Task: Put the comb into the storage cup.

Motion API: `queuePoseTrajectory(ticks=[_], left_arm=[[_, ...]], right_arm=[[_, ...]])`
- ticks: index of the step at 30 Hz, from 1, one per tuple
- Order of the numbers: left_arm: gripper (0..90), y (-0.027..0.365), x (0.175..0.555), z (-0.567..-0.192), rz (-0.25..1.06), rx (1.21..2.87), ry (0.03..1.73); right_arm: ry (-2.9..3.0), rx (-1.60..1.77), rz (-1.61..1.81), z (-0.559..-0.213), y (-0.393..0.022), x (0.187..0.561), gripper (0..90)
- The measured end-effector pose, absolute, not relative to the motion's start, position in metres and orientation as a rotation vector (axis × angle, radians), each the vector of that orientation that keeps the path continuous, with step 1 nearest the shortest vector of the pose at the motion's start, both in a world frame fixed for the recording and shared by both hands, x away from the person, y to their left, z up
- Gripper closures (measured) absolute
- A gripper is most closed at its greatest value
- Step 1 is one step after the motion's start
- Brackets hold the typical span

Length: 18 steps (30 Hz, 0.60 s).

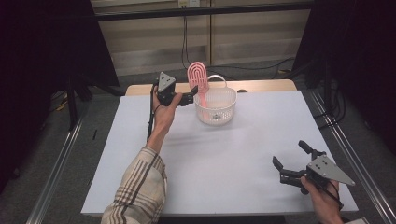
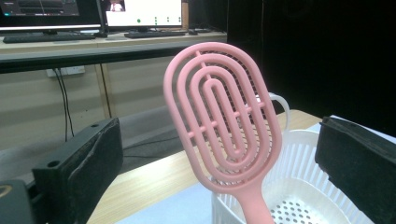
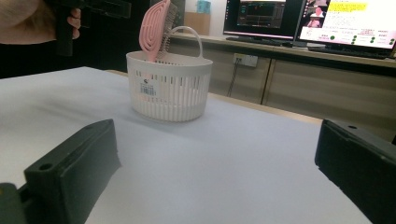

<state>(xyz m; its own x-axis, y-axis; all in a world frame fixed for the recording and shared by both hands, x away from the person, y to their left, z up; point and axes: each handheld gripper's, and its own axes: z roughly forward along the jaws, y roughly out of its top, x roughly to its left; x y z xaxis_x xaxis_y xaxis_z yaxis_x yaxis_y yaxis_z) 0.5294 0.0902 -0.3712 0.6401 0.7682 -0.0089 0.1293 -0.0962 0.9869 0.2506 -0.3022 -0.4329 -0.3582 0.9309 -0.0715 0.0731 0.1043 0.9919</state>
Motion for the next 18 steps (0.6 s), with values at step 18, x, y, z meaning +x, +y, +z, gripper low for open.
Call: queuePoseTrajectory(ticks=[18], left_arm=[[1.3,0.102,0.513,-0.368,0.631,1.586,0.756]], right_arm=[[1.583,1.013,1.360,-0.433,-0.302,0.250,0.0]])
